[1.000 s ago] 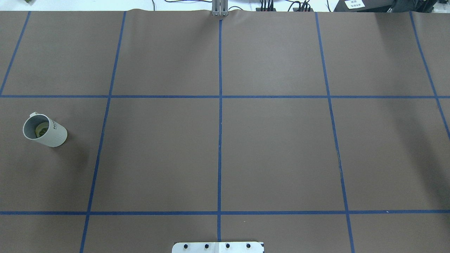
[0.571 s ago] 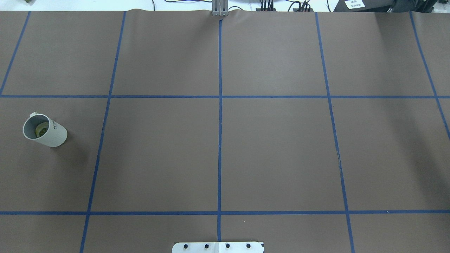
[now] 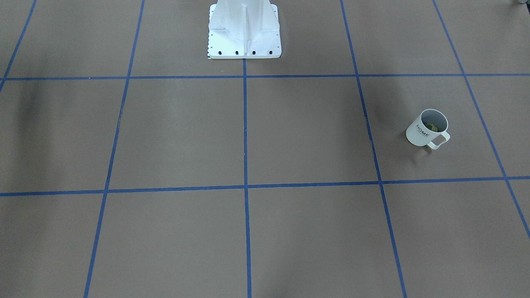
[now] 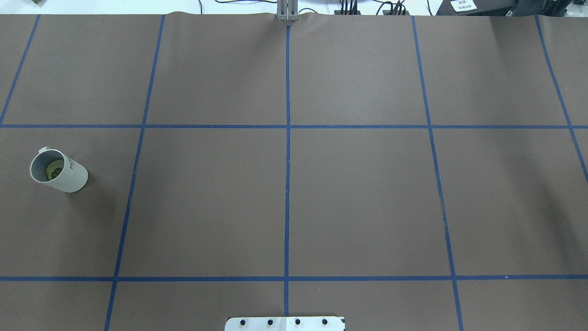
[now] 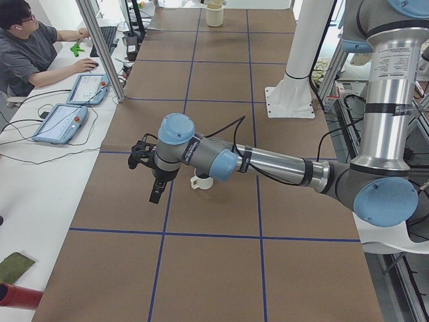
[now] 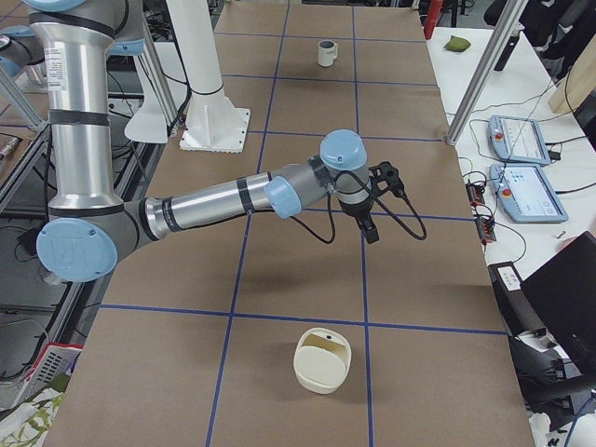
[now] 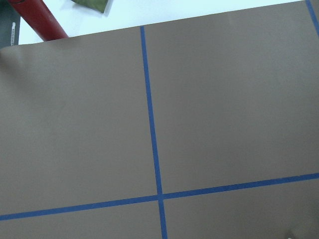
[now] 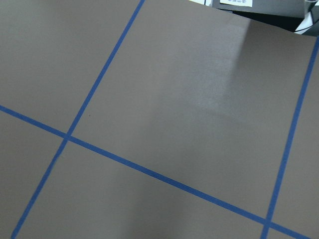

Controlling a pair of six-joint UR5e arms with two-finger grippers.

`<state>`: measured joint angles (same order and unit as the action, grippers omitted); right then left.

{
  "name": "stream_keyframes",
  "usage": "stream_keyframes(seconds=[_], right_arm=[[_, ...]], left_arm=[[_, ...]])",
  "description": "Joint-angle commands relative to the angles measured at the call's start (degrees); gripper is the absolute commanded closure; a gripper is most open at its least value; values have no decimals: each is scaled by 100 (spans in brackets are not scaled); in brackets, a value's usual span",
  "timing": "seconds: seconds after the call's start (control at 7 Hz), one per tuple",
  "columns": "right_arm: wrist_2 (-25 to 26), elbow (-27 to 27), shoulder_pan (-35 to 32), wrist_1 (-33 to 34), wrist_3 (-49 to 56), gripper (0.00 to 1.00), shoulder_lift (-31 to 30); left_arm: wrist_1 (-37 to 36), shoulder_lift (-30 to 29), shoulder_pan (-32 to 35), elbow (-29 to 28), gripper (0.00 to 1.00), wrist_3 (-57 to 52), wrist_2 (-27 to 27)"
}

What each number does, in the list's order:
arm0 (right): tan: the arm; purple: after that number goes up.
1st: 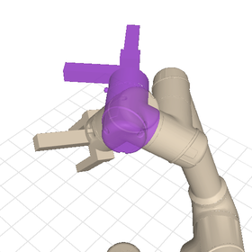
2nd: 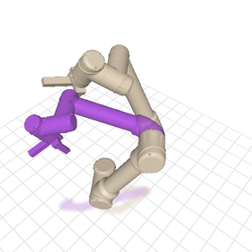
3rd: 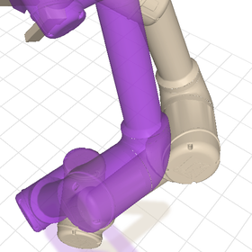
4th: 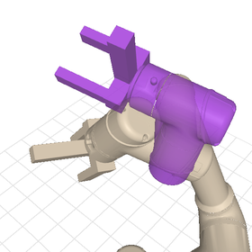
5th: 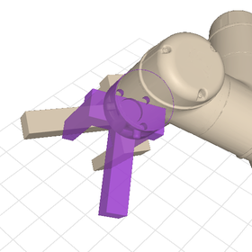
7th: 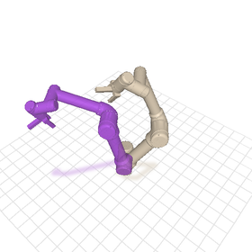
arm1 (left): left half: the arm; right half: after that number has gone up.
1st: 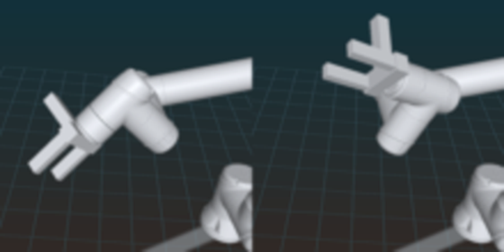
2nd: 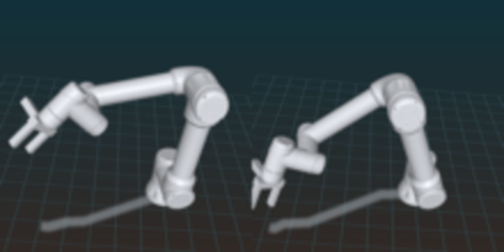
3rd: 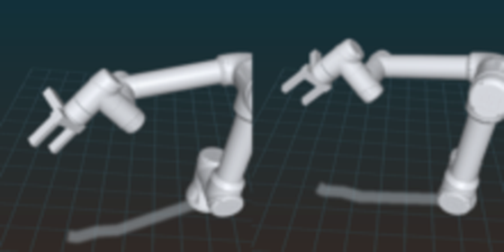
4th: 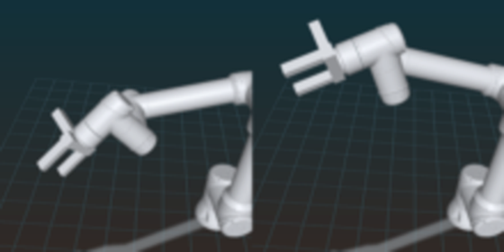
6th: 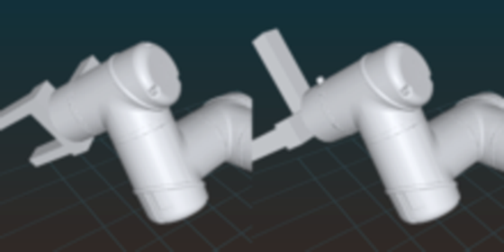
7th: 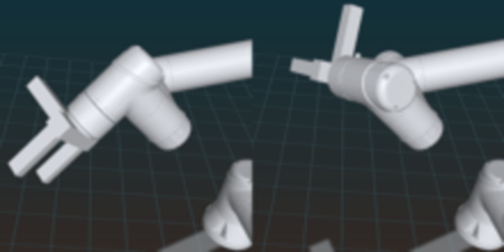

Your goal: Left arm hands cup to right arm to dump lemon

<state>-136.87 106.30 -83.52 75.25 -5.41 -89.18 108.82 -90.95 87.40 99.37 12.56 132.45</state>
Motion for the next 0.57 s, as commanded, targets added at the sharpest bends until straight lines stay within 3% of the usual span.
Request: stream_keyframes(seconds=[0.0,0.14,0.43], right_arm=[[-16,39,334,-10,-422,0,163],[54,31,484,-10,-721,0,303],[55,66,573,-10,-733,0,313]], left_arm=[[821,103,-809,-119,0,747,18],[921,217,-1004,-146,0,1496,18],[2024,769,-1627,-164,0,2931,-348]])
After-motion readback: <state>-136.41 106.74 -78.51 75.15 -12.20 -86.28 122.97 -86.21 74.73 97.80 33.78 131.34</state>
